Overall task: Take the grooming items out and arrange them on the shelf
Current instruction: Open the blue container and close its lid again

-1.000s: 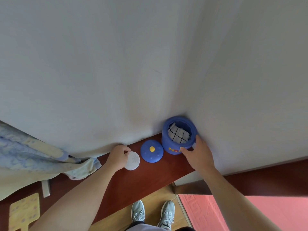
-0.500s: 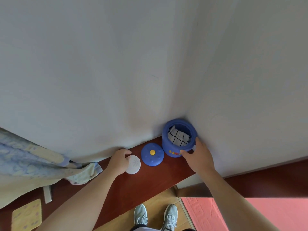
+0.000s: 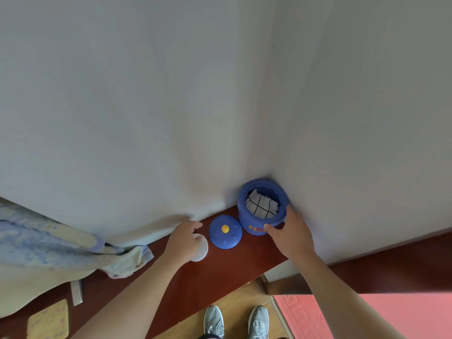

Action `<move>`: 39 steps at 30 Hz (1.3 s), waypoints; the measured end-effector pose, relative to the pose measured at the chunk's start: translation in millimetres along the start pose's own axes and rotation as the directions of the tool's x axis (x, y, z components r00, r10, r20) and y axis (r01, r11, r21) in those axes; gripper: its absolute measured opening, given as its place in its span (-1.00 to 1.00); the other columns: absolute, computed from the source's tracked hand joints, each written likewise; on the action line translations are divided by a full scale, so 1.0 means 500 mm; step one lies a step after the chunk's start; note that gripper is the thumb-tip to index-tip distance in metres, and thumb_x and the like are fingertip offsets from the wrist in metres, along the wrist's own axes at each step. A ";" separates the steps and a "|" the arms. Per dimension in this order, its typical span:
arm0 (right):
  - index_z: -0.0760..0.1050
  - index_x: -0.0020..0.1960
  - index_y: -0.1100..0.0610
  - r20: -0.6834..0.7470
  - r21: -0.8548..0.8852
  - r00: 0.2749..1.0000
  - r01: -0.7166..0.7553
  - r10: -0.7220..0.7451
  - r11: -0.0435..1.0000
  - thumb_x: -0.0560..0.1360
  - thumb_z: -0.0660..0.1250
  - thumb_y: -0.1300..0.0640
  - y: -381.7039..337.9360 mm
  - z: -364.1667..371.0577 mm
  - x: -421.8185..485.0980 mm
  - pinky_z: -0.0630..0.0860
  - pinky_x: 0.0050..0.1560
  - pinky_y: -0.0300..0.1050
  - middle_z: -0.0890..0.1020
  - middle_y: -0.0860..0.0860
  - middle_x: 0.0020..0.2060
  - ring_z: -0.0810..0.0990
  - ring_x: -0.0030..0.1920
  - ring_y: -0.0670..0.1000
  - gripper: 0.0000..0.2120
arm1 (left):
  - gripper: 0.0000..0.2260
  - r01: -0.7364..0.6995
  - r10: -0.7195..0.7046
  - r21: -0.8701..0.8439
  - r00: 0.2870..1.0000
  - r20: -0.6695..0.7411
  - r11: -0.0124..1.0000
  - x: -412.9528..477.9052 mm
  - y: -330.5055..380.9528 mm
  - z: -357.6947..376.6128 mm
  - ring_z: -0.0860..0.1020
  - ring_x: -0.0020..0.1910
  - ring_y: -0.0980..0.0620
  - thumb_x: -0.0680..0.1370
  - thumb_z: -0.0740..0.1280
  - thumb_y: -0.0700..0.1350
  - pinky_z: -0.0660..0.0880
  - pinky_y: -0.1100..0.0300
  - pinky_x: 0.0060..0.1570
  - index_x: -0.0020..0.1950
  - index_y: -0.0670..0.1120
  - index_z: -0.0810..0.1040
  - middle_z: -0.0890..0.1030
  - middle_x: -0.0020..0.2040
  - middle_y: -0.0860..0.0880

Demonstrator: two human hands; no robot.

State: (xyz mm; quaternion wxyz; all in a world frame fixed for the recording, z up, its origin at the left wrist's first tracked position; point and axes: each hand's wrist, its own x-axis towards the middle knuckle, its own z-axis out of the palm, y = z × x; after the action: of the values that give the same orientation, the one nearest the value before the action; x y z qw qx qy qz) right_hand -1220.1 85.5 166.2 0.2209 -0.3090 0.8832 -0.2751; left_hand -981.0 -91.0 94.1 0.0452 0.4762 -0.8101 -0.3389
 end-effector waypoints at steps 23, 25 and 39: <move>0.06 0.56 0.11 0.016 -0.044 1.000 -0.009 0.009 0.999 0.46 0.39 -0.14 -0.018 -0.016 -0.010 0.37 0.26 -0.15 0.34 0.05 0.41 0.39 0.36 0.04 -0.17 | -0.92 -0.224 0.182 0.282 0.969 0.166 0.933 0.077 0.110 0.084 0.49 -0.23 -0.02 0.52 0.29 -0.15 0.33 0.17 -0.25 -0.17 -0.04 0.48 0.44 -0.19 0.04; 0.06 0.56 0.11 0.014 -0.051 1.000 -0.005 0.006 0.999 0.46 0.39 -0.14 -0.018 -0.016 -0.009 0.39 0.25 -0.14 0.34 0.05 0.40 0.40 0.35 0.04 -0.17 | -0.86 -0.212 0.174 0.266 0.972 0.159 0.940 0.076 0.112 0.084 0.48 -0.25 -0.02 0.51 0.28 -0.16 0.30 0.17 -0.27 -0.24 -0.01 0.42 0.43 -0.23 0.04; 0.03 0.56 0.13 0.033 -0.046 0.999 -0.011 0.013 0.999 0.47 0.39 -0.14 -0.013 -0.015 -0.006 0.36 0.28 -0.11 0.30 0.07 0.44 0.36 0.39 0.06 -0.15 | -0.93 -0.188 0.196 0.083 0.975 -0.103 0.979 0.008 0.166 -0.032 0.51 -0.24 0.03 0.49 0.36 -0.18 0.50 0.10 -0.17 -0.09 -0.04 0.62 0.54 -0.19 0.01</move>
State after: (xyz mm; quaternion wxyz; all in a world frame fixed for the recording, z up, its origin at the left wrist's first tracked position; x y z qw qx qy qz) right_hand -1219.6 85.9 176.7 0.2303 -0.3134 0.8872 -0.2483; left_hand -1038.4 -76.2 154.7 0.1052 0.4151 -0.8604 -0.2761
